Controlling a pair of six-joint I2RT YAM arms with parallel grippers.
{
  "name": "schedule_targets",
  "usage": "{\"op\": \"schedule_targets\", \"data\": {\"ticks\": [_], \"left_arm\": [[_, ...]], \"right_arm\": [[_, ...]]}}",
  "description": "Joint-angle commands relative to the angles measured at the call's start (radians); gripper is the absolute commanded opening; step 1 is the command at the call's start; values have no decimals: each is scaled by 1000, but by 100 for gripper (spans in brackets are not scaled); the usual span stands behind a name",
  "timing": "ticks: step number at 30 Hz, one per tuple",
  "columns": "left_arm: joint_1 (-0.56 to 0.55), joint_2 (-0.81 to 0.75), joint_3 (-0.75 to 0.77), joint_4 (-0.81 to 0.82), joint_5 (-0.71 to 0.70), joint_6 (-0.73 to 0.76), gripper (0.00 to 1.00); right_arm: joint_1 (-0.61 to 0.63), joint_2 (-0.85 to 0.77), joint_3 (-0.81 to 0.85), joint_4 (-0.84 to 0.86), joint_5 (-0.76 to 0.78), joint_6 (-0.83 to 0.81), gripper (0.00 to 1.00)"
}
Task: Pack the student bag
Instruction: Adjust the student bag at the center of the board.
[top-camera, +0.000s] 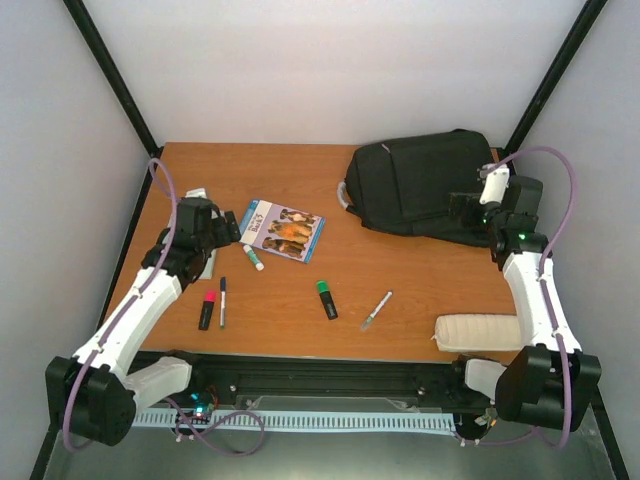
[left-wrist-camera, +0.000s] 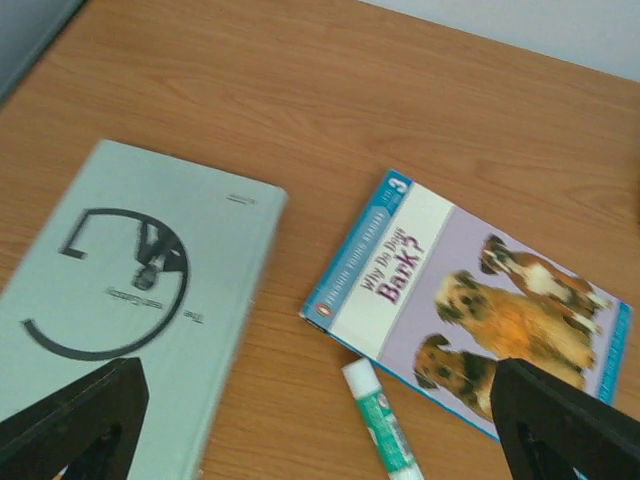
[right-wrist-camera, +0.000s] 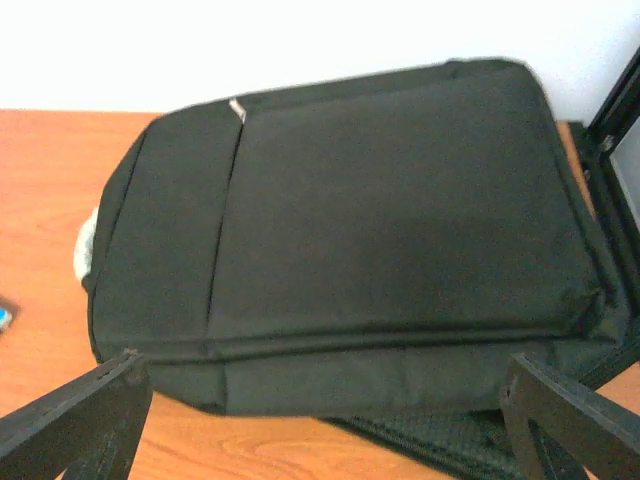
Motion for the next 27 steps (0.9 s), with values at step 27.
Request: {"op": "schedule_targets", "data": {"ticks": [27], "left_arm": [[61,31,-23,180,638,28,90]], "right_arm": [[544,633,471,-272,151,-425,67]]}}
